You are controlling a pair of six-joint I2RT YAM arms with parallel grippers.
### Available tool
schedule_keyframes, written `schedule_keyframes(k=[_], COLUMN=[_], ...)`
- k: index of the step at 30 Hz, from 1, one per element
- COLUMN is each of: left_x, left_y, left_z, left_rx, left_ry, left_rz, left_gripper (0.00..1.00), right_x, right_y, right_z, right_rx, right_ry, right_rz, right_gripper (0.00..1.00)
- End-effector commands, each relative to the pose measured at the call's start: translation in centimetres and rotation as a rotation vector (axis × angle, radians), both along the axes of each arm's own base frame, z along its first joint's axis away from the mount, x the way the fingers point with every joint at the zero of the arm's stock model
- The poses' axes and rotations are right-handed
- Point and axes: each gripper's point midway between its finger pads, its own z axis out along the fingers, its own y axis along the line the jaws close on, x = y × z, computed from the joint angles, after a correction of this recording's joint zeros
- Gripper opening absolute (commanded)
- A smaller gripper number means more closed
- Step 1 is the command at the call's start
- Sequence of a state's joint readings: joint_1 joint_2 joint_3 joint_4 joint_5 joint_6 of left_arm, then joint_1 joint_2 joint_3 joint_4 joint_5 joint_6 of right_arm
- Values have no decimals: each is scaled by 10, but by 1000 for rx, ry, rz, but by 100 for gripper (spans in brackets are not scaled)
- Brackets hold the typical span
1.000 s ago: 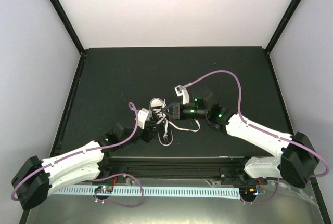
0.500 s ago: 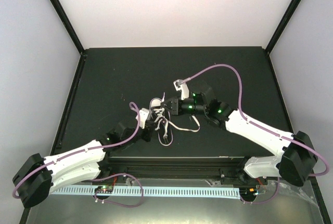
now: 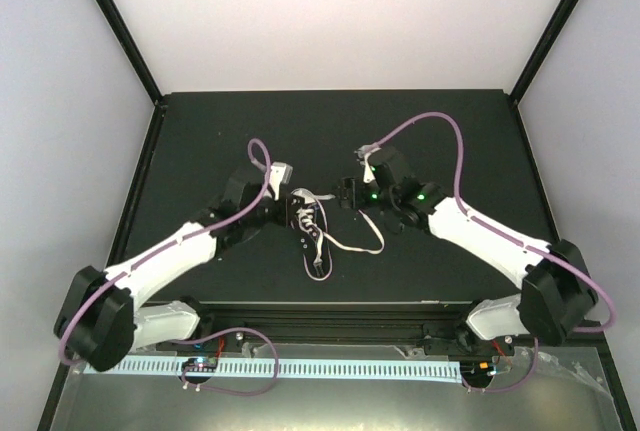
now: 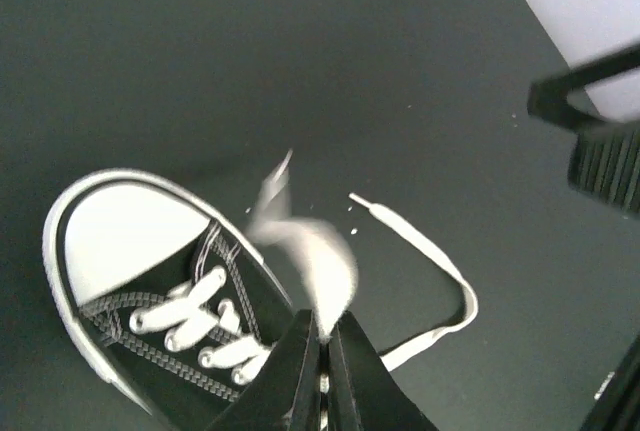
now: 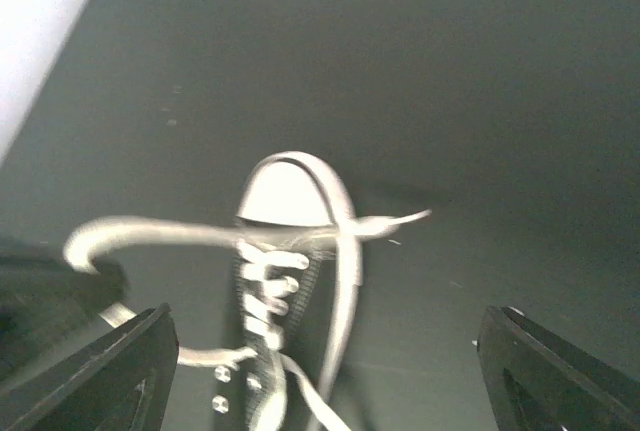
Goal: Tie the shoes
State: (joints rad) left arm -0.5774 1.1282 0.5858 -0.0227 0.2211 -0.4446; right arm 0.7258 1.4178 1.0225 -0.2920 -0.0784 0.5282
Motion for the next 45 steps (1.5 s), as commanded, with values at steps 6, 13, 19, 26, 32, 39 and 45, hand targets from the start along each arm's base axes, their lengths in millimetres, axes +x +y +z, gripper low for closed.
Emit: schedule_keyframes(k=[6, 13, 19, 26, 32, 39, 45], left_x=[6, 24, 33, 27, 22, 18, 11], left_y=[-16, -16, -5, -13, -18, -21, -30], left_z=[-2, 10, 10, 0, -5, -12, -16], left_rx=[-21, -19, 94, 92, 66, 68, 49], left_ry=[289, 322, 261, 295, 324, 347, 366], left_rz=[-226, -239, -230, -315, -349, -369, -414], left_gripper=[2, 2, 1, 1, 2, 1, 2], right_x=[-25, -46, -36, -27, -27, -28, -18], right_y=[-104, -113, -111, -96, -94, -93, -75], right_z=[-82, -129, -141, -150, -162, -179, -124], right_rx=[-212, -260, -304, -337, -378, -458, -300], right_ry=[132, 248, 247, 249, 264, 259, 155], right_rz=[-155, -139, -133, -71, -64, -70, -83], right_gripper=[83, 61, 49, 42, 41, 19, 2])
